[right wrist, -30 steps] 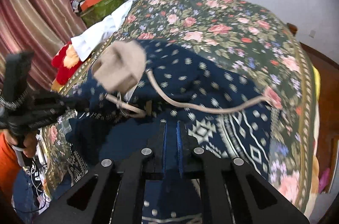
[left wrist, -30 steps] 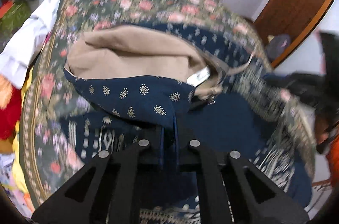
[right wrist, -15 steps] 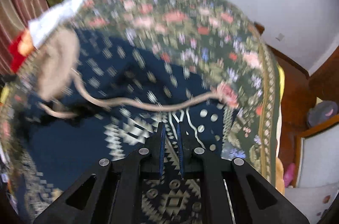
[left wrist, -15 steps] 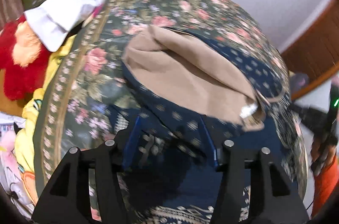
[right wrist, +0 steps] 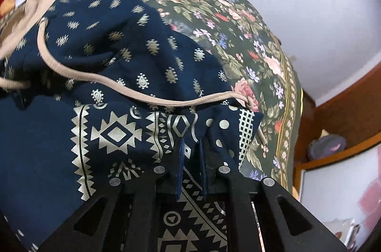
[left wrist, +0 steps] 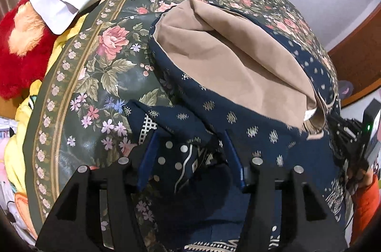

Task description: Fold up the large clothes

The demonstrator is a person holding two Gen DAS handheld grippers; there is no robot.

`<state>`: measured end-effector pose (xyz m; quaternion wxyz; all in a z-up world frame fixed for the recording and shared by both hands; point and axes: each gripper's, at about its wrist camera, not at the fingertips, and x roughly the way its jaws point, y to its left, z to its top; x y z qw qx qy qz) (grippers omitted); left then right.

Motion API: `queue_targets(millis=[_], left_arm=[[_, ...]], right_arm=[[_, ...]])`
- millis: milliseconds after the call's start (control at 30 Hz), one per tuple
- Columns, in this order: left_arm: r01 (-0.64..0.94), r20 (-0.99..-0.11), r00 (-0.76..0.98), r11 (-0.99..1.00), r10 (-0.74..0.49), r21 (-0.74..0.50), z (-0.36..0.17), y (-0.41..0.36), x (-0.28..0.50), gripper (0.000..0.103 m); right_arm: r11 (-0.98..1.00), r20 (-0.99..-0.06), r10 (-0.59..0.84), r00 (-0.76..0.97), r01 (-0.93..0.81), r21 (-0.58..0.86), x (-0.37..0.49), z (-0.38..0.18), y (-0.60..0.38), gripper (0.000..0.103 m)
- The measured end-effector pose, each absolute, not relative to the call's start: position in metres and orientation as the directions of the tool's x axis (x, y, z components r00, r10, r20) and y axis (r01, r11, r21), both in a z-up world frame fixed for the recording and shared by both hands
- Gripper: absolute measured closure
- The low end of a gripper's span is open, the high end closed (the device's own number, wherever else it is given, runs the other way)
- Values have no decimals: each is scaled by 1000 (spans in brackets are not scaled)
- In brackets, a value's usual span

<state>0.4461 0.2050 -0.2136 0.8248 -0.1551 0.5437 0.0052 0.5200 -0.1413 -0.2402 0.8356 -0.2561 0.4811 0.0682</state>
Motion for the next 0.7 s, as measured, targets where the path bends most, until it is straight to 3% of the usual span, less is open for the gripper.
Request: queue_targets(millis=[233,367,533,700], left_arm=[[-157,-898,421,965,-127,-211,-202,210,432,48],[-156,-889,442,965,-121,-209,-196,220,438,48],[-202,-885,445,948,-136,-248,-203,239,483,48],[-274,-900,426,935,-92,-225,-231,251,542,48]], right_arm=[[868,-843,-148,517,-340,-361,518,-243,-147,95],[902,-861,-70,503,-337,-270,519,-219,-152,95],[922,-855,52,515,-354,-158,536,-178,-142,95],[927,-867,106,487,-364,-91,547,-176,-133,95]])
